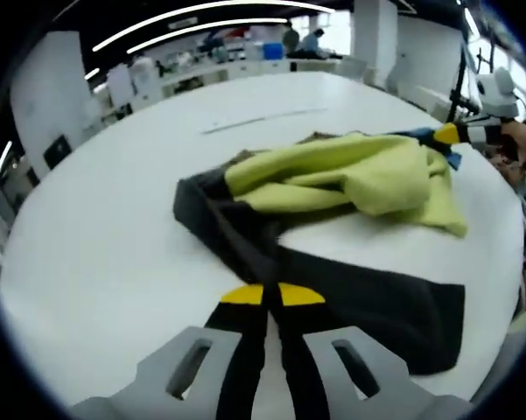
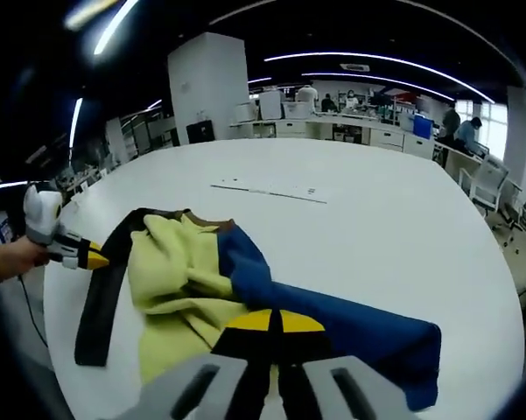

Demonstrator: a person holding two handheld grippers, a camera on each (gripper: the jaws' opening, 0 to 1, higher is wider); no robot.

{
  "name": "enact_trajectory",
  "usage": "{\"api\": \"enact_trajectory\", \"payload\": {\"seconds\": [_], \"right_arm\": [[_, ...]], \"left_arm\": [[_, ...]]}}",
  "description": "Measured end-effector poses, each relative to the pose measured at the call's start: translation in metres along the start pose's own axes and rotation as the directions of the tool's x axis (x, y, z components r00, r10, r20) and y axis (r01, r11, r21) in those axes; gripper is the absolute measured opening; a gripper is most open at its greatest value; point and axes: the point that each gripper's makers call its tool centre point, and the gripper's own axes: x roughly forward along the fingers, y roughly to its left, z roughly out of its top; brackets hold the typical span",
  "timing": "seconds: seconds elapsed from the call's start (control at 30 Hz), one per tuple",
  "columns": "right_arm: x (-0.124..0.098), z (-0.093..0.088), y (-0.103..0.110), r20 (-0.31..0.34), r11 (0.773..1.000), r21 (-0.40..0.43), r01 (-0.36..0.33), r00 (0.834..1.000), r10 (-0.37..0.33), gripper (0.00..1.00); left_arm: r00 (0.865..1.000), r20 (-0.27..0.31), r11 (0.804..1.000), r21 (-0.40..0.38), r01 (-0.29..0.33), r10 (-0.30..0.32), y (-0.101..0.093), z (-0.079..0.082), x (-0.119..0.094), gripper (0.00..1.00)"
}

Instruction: Fold the garment on the visible template until the final outline fits inside the template.

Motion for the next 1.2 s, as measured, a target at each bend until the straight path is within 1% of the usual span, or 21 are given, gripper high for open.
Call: {"api": "enact_trajectory", "payload": {"seconds": [0.07, 0.13, 0.17, 0.3, 0.33, 0.43, 0.63, 0.73, 0.77, 0.9, 1.07, 1.1, 1.2], "right_arm": [[0.001, 0.004, -0.005, 0.000, 1.000, 0.006, 0.010, 1.000, -0.010, 0.00], [0.004, 0.007, -0.011, -0.004, 1.000, 0.005, 0.023, 1.000, -0.023, 0.00], [0.005, 0.008, -0.014, -0.006, 1.000, 0.007, 0.030, 1.000, -0.030, 0.00], [0.012, 0.013, -0.028, -0.010, 0.998, 0.027, 0.056, 0.998, -0.056, 0.00], [0.014, 0.013, -0.032, -0.018, 0.997, 0.041, 0.061, 0.998, -0.061, 0.00], [0.018, 0.013, -0.040, -0.039, 0.997, 0.040, 0.072, 0.997, -0.070, 0.00], [0.029, 0.010, -0.059, -0.076, 0.993, 0.051, 0.104, 0.992, -0.100, 0.00], [0.034, 0.010, -0.065, -0.084, 0.992, 0.054, 0.112, 0.991, -0.108, 0.00], [0.036, 0.009, -0.070, -0.090, 0.991, 0.051, 0.122, 0.989, -0.117, 0.00], [0.039, 0.008, -0.081, -0.101, 0.985, 0.089, 0.149, 0.985, -0.140, 0.00], [0.041, 0.010, -0.096, -0.112, 0.979, 0.087, 0.182, 0.979, -0.172, 0.00], [0.041, 0.010, -0.098, -0.113, 0.978, 0.094, 0.188, 0.978, -0.177, 0.00], [0.042, 0.006, -0.107, -0.124, 0.964, 0.163, 0.210, 0.974, -0.191, 0.00]], "left_arm": [[1.000, -0.003, 1.000, 0.007, -0.010, 0.010, 0.011, 0.000, -0.001, 0.01], [0.999, -0.011, 0.999, 0.015, -0.038, 0.038, 0.027, 0.000, -0.002, 0.01], [0.999, -0.012, 0.999, 0.012, -0.043, 0.043, 0.033, 0.001, -0.001, 0.01], [0.998, -0.020, 0.998, 0.007, -0.066, 0.066, 0.054, 0.004, 0.001, 0.01], [0.997, -0.022, 0.997, 0.006, -0.071, 0.071, 0.060, 0.005, 0.003, 0.01], [0.997, -0.026, 0.997, -0.016, -0.074, 0.074, 0.072, 0.008, 0.008, 0.00], [0.996, -0.034, 0.997, -0.010, -0.080, 0.080, 0.085, 0.015, 0.018, 0.00], [0.996, -0.038, 0.996, -0.006, -0.083, 0.083, 0.093, 0.020, 0.026, 0.00], [0.996, -0.039, 0.996, -0.004, -0.085, 0.084, 0.095, 0.021, 0.028, 0.00], [0.995, -0.045, 0.996, 0.006, -0.091, 0.091, 0.102, 0.026, 0.035, 0.00], [0.993, -0.047, 0.995, 0.001, -0.104, 0.104, 0.114, 0.030, 0.040, 0.00], [0.993, -0.049, 0.994, -0.002, -0.111, 0.111, 0.117, 0.030, 0.041, 0.00], [0.991, -0.054, 0.992, -0.012, -0.124, 0.123, 0.125, 0.033, 0.045, 0.01]]}}
